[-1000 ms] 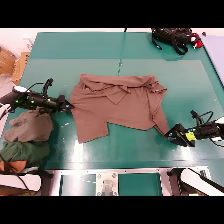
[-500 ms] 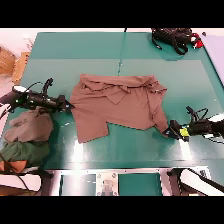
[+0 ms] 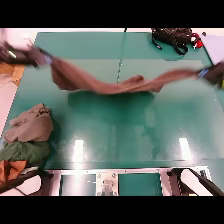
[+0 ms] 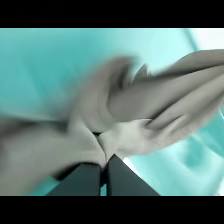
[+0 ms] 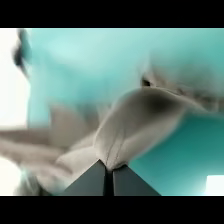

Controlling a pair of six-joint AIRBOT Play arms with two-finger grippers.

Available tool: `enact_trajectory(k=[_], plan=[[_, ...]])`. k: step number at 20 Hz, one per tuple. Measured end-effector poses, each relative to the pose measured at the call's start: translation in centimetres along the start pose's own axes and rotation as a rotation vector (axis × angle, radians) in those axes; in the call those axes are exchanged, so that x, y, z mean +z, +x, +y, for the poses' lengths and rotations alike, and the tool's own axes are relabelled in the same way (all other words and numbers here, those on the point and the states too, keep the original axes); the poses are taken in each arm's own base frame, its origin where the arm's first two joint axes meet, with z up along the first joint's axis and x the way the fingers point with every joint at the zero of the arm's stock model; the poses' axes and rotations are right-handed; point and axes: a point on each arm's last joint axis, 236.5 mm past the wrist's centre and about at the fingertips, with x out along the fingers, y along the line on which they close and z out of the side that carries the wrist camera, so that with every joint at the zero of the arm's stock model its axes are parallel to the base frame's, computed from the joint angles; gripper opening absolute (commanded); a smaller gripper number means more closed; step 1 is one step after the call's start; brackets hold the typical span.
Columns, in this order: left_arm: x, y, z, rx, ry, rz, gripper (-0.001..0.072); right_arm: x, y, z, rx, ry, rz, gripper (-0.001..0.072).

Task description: Fold the shirts.

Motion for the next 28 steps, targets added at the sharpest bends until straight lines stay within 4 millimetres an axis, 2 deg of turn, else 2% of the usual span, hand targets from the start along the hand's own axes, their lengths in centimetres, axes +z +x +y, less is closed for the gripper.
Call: enact_trajectory(k=[2,3,4,6,8,9,11,12,14,16,18,20,23,25,27,28], plan=[[5.6,-5.4,-6.7,0.035,0.181,-0.182,0.0023,4.2,-4.6,5.4,0.011,-0.114,-0.176,0.0017],[7.4,-8.1,-10.2,0.045,0.259,-0.264,0.0022,5.6,-6.9,7.7,0.008,-0.164,-0.261,0.0017],[8.7,-10.8,-13.8,0.054,0.331,-0.341,0.0023,6.6,-9.1,10.1,0.0,-0.213,-0.345,0.0016],[9.6,-15.0,-19.1,0.078,0.432,-0.452,0.0023,7.4,-12.8,13.9,-0.021,-0.298,-0.482,0.0017],[9.7,-17.9,-22.2,0.114,0.491,-0.525,0.0023,7.5,-15.3,16.7,-0.046,-0.363,-0.586,0.0017],[9.6,-18.8,-22.9,0.139,0.503,-0.546,0.0023,7.3,-16.1,17.5,-0.065,-0.385,-0.619,0.0017],[9.7,-19.7,-22.8,0.185,0.499,-0.566,0.0023,7.3,-17.3,17.9,-0.119,-0.413,-0.667,0.0017],[9.6,-19.5,-22.0,0.202,0.483,-0.56,0.0023,7.4,-17.5,17.4,-0.147,-0.409,-0.677,0.0017],[9.4,-18.0,-19.2,0.222,0.417,-0.517,0.0023,7.9,-17.3,15.1,-0.191,-0.367,-0.674,0.0017],[8.5,-14.9,-14.6,0.226,0.313,-0.433,0.0023,8.3,-15.4,11.2,-0.201,-0.281,-0.627,0.0017],[7.0,-10.4,-8.9,0.208,0.19,-0.326,0.0024,8.2,-11.7,6.0,-0.194,-0.184,-0.544,0.0017],[4.6,-5.0,-3.5,0.169,0.074,-0.213,0.0024,7.4,-6.5,-0.1,-0.194,-0.083,-0.443,0.0017],[-0.8,4.3,4.6,0.135,-0.085,-0.034,0.0023,4.8,1.7,-9.4,-0.231,0.064,-0.297,0.0017],[-4.2,9.5,8.8,0.127,-0.181,0.049,0.0023,2.9,6.5,-15.5,-0.279,0.158,-0.213,0.0017],[-7.0,13.3,13.3,0.159,-0.271,0.091,0.0023,1.5,10.2,-20.4,-0.315,0.234,-0.141,0.0017],[-7.9,14.7,15.0,0.174,-0.311,0.093,0.0023,1.2,11.7,-22.2,-0.326,0.258,-0.115,0.0017]])
